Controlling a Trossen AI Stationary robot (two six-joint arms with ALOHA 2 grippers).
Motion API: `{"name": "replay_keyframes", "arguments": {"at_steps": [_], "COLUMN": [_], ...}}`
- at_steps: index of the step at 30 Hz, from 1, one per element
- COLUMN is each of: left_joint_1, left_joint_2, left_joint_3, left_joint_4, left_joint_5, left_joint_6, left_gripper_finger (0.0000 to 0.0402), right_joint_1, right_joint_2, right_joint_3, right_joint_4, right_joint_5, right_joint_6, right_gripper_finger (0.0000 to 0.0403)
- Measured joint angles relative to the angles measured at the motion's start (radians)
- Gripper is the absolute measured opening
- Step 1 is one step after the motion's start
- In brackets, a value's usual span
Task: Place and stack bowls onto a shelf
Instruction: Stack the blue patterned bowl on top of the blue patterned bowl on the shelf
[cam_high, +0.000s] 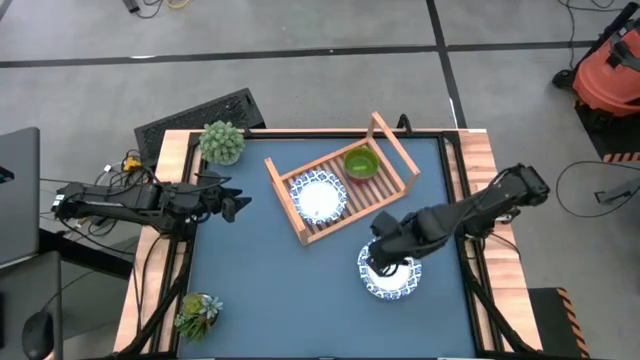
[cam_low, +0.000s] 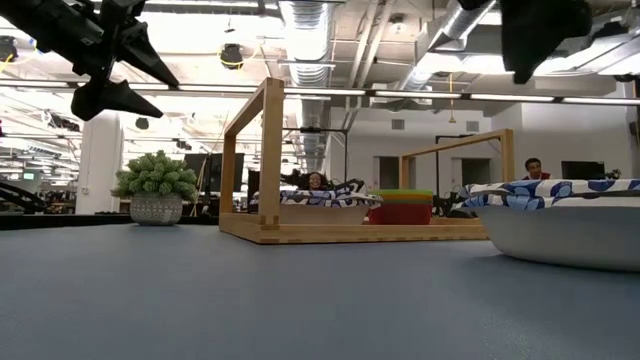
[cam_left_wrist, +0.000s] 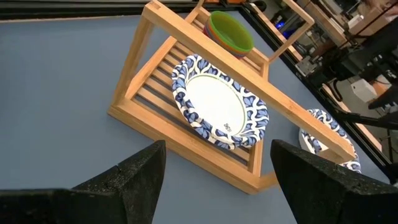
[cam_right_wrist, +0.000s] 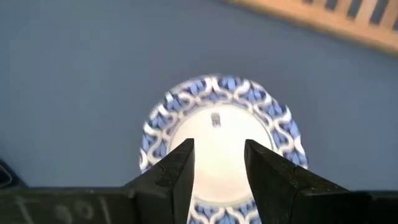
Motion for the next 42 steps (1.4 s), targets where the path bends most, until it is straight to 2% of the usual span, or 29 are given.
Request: {"name": "replay_keyframes", "arguments": {"at_steps": [7,12,23,32,42], "left_joint_1": [0.000,0.000,0.000,0.000,0.000], "left_joint_2": [0.000,0.000,0.000,0.000,0.000], "left_joint_3": [0.000,0.000,0.000,0.000,0.000], "left_joint_4": [-0.011,-0.025,-0.039,-0.046,-0.062], "left_joint_5": [0.004,0.047,0.055,0.071,0.071], "left_joint_6": [0.010,0.011,0.031,0.063,0.063], "left_gripper_finger": [0.0274,0.0274,0.0274,0.0274,0.0274], "right_joint_1": [0.020,0.007,-0.031,-0.068,-0.102], "right_joint_2": [0.141,0.219,0.254,0.290,0.294], "right_joint_3": [-0.001,0.001,0.001,0.001,0.001], "right_joint_4": [0.169,0.277,0.252,0.229,0.188], "right_joint_5": [-0.025,-0.060,-0.097,-0.158,-0.160], "right_joint_6": [0.042,0.052,0.173,0.168,0.173], "right_gripper_finger": [0.0165,0.0164,0.0164,0.0164,0.0164]}}
